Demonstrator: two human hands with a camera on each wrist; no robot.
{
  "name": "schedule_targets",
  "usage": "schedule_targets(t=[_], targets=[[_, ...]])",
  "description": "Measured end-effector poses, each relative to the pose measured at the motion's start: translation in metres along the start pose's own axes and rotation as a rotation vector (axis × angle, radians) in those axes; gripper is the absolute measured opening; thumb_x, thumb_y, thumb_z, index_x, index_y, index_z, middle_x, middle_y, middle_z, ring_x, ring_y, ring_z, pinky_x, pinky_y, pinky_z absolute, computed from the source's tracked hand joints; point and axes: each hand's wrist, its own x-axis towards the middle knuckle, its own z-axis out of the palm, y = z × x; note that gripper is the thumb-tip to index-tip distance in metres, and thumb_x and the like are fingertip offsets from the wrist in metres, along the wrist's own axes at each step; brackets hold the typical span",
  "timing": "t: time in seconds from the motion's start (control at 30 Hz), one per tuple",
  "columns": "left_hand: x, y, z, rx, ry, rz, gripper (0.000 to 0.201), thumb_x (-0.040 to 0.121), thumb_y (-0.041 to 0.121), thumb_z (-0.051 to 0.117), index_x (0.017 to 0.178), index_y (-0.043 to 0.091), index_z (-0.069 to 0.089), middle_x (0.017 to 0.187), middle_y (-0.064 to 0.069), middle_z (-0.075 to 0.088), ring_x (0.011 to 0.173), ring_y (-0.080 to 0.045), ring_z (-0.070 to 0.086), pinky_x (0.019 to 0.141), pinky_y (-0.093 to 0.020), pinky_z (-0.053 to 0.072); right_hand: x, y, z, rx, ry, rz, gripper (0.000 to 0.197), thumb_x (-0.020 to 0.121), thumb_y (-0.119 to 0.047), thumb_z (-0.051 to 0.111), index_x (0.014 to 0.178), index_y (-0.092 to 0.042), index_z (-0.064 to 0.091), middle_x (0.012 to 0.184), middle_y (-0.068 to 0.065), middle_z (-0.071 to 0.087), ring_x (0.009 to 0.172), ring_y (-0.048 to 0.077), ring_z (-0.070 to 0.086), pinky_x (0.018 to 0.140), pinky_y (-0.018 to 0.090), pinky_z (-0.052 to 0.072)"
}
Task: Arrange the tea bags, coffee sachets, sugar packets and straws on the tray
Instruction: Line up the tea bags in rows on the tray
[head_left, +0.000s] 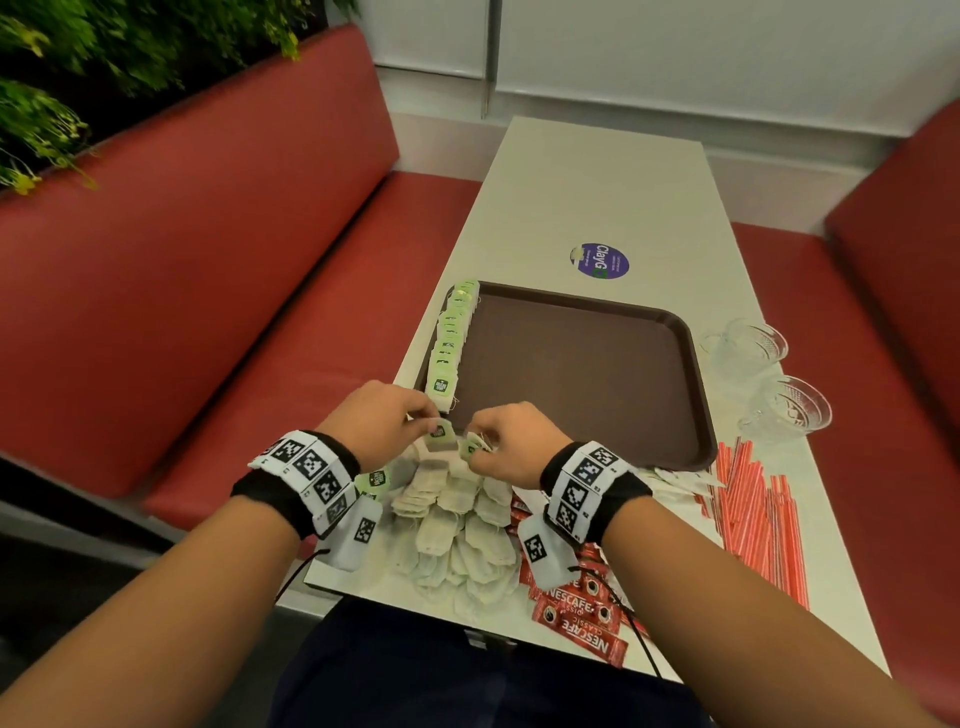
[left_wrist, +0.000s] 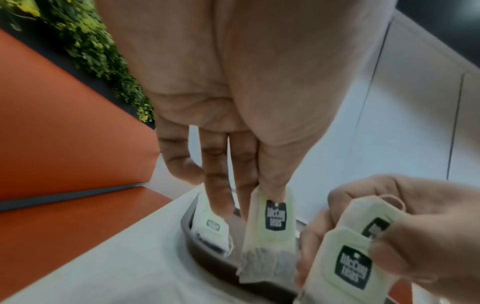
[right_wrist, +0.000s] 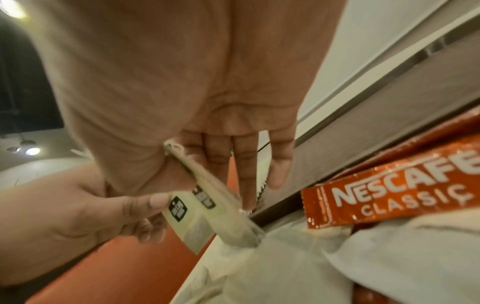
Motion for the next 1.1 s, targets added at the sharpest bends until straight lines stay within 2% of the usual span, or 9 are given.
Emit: schedule_targets(t=[0.13,0.23,0.4,0.57,0.67,0.73,0.83,0.97,1.1], targets=[[0.002,0.004,-0.008,-0.1,0.081,0.01,0.012,0.096,0.032,0.062,0.097,0.027,0.073,0.068,0.017,0.061,0.064,0.001,0.056,0.061,-0.016,0.04,0.0,0.006,-0.001,0.25,0.12,0.061,0.017,0.082,-0.019,0.055,0.07,-0.009,0.047,0.077,0.005,0.072,0.068,0.02,0.066,0.058,0.036,0.053],[0.005,0.008,-0.01,-0.131,0.078,0.025,0.012,0.096,0.031,0.063,0.097,0.025,0.073,0.069,0.014,0.064,0.066,-0.003,0.059,0.065,-0.021,0.045,0.001,0.009,-0.004,0.234,0.123,0.063,0.017,0.087,-0.006,0.049,0.076,-0.018,0.042,0.071,0.003,0.058,0.061,0.018,0.051,0.055,0.032,0.044],[0.016,0.013,-0.01,-0.16,0.072,0.037,0.011,0.096,0.029,0.063,0.098,0.026,0.073,0.071,0.015,0.066,0.067,0.0,0.06,0.063,-0.018,0.043,0.005,0.011,-0.013,0.325,0.124,0.069,0.003,0.103,-0.026,0.049,0.103,-0.025,0.052,0.082,0.009,0.066,0.054,0.017,0.056,0.05,0.033,0.049],[0.03,0.014,-0.008,-0.234,0.085,0.073,0.008,0.095,0.032,0.064,0.095,0.031,0.072,0.078,0.012,0.07,0.072,-0.006,0.064,0.071,-0.031,0.053,0.013,0.016,-0.017,0.389,0.149,0.001,0.006,0.094,-0.031,0.067,0.094,-0.025,0.064,0.074,-0.011,0.059,0.054,-0.001,0.052,0.056,0.019,0.04],[0.037,0.021,-0.009,-0.339,0.145,0.094,0.004,0.093,0.03,0.068,0.094,0.032,0.071,0.076,0.016,0.067,0.069,-0.006,0.059,0.064,-0.021,0.046,0.022,0.023,-0.018,0.358,0.217,-0.002,0.007,0.096,-0.026,0.064,0.093,-0.021,0.067,0.07,-0.011,0.058,0.06,-0.001,0.05,0.06,0.021,0.037],[0.044,0.024,-0.009,-0.421,0.133,0.069,0.013,0.087,0.034,0.075,0.098,0.033,0.069,0.074,0.019,0.064,0.067,-0.002,0.057,0.06,-0.012,0.04,0.027,0.026,-0.021,0.436,0.27,0.01,0.006,0.096,-0.028,0.065,0.092,-0.024,0.067,0.068,-0.008,0.059,0.056,0.001,0.05,0.056,0.018,0.039],[0.065,0.02,-0.005,-0.407,0.081,0.021,0.023,0.084,0.044,0.076,0.1,0.029,0.069,0.076,0.013,0.063,0.067,-0.001,0.055,0.06,-0.016,0.043,0.037,0.031,-0.028,0.518,0.301,0.054,0.011,0.095,-0.034,0.066,0.093,-0.023,0.067,0.069,0.003,0.062,0.052,0.011,0.054,0.048,0.024,0.045],[0.114,0.012,-0.008,-0.328,0.108,-0.047,0.01,0.088,0.034,0.073,0.092,0.026,0.07,0.08,0.008,0.067,0.077,-0.013,0.061,0.074,-0.035,0.052,0.05,0.046,-0.043,0.554,0.363,0.111,0.009,0.095,-0.031,0.064,0.094,-0.023,0.065,0.073,-0.009,0.059,0.051,0.007,0.053,0.051,0.025,0.046],[0.177,0.005,-0.014,-0.284,0.165,-0.185,0.024,0.084,0.032,0.078,0.104,0.028,0.064,0.088,0.012,0.065,0.081,-0.006,0.06,0.073,-0.026,0.046,0.059,0.065,-0.059,0.52,0.404,0.133,0.01,0.095,-0.028,0.066,0.092,-0.019,0.065,0.077,-0.006,0.06,0.061,0.006,0.052,0.054,0.016,0.046]])
